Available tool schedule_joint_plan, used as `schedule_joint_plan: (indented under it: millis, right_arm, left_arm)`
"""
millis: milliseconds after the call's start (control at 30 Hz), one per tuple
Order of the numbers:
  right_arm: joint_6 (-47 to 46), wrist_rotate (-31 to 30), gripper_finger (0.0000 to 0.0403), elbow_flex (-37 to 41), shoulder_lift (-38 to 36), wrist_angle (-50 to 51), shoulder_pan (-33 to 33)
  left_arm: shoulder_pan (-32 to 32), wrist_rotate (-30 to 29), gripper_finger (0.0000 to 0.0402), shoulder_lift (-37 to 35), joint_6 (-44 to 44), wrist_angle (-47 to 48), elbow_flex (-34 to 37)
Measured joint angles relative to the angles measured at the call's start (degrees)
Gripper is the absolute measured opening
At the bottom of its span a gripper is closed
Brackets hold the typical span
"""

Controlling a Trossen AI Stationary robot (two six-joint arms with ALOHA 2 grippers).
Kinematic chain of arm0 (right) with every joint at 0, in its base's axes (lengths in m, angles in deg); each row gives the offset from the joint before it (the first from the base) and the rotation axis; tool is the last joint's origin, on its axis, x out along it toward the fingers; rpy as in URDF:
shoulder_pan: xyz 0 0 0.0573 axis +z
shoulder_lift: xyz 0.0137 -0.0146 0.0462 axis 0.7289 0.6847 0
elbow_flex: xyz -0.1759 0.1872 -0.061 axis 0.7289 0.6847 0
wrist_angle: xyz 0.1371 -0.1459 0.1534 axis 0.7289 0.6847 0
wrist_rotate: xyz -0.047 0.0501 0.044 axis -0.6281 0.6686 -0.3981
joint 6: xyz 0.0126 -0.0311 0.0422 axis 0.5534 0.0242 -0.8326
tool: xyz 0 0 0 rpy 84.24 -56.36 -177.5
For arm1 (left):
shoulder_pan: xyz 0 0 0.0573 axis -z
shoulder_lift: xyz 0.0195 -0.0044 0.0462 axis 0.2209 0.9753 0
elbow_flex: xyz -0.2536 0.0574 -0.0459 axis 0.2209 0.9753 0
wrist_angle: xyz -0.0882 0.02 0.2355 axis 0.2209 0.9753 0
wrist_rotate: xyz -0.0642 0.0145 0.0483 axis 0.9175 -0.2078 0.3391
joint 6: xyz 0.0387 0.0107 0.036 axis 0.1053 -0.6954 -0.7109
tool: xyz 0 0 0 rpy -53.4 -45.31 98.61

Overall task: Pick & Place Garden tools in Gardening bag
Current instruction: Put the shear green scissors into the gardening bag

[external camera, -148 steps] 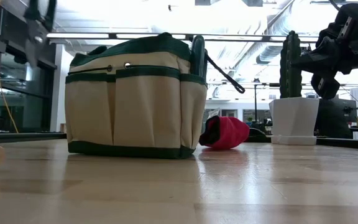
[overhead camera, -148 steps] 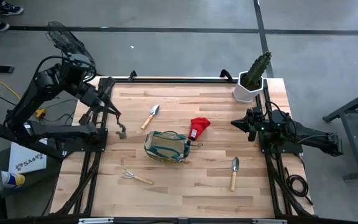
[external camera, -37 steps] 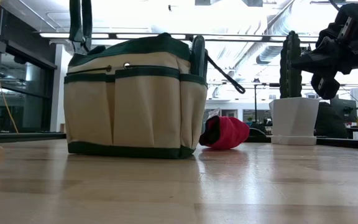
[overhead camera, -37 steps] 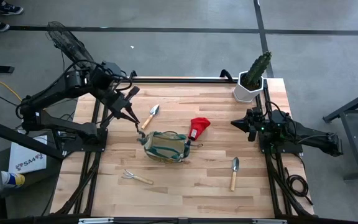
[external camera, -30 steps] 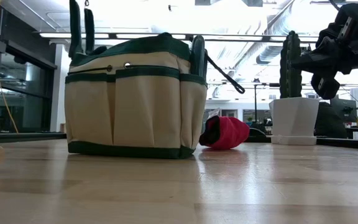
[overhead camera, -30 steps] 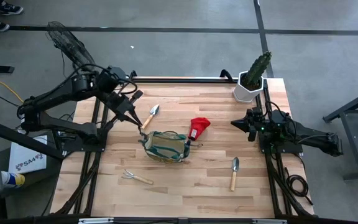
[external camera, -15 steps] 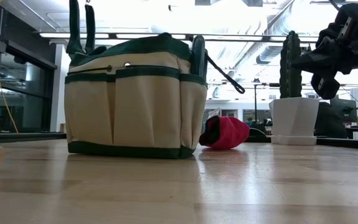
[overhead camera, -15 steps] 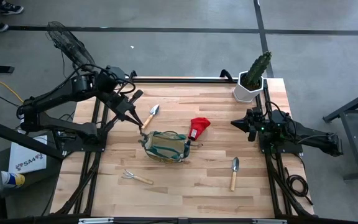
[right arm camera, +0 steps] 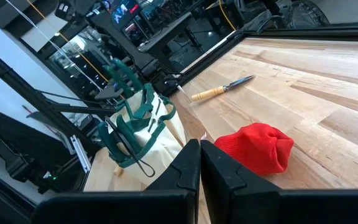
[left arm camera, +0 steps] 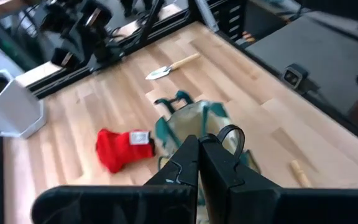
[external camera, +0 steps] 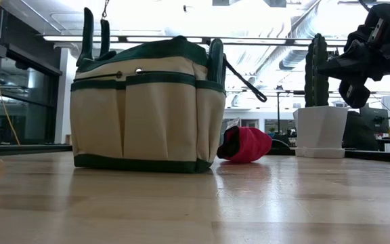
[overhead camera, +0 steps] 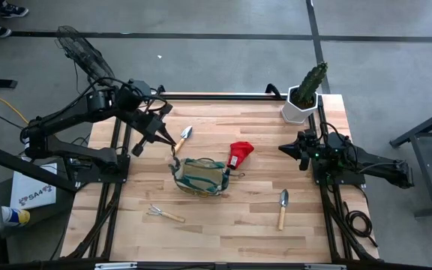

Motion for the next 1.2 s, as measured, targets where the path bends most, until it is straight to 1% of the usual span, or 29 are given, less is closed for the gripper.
schedule_joint_plan:
  millis: [133,433,1067,1200]
  right_arm:
    - [-0.01,0.0,0.0004,0.0,0.0,0.0,0.0]
    - [0.0,0.0,0.0004,0.0,-0.02,0.0,0.0]
    - [0.0,0.0,0.0004,0.0,0.0,-0.01,0.0]
    - [0.0,0.0,0.0004,0.0,-0.02,0.0,0.0]
  left_arm:
    - [0.0,-2.61,0.0,0.02,0.24,0.57,0.0]
    - [0.0,-6.35,0.0,0.02,0.25,1.98,0.0]
    - [0.0,-5.61,0.0,-1.15,1.52,3.68,0.0]
    - [0.0,-3.83,0.0,-0.72,1.64,3.68,0.0]
